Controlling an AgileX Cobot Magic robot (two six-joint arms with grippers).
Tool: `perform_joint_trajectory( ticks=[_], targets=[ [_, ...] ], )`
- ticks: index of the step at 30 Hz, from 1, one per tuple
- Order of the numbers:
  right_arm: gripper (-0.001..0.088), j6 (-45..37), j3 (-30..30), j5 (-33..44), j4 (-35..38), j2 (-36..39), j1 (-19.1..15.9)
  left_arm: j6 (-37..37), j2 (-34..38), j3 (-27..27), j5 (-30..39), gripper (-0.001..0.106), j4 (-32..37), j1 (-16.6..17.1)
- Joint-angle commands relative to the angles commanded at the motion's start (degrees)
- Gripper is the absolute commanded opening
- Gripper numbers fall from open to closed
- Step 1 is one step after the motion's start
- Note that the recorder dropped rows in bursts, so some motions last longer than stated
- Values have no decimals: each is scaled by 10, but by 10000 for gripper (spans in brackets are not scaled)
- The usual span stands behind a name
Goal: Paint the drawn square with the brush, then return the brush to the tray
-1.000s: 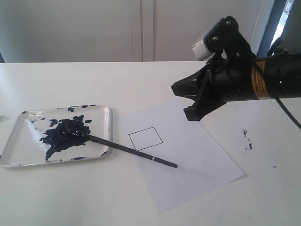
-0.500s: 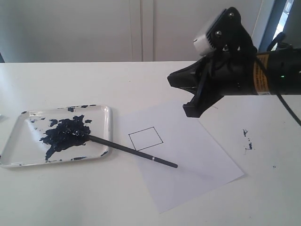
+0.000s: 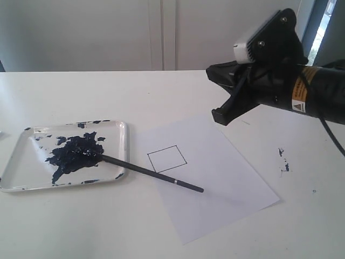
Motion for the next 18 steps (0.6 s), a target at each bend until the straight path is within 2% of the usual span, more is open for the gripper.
perform_joint_trajectory(
  ticks=[4,6,12,15,18],
  targets=[
    [0,-199,18,76,125,0,18,0,0,0,0,0,0,0],
    [0,-255,20,120,154,-3,28,0,0,0,0,0,0,0],
    [0,-251,20,202,200,-4,68,0,0,0,0,0,0,0],
    [0,-177,20,265,200,-3,95,0,0,0,0,0,0,0],
    [0,-66,11,339,201,-3,114,0,0,0,0,0,0,0]
  ],
)
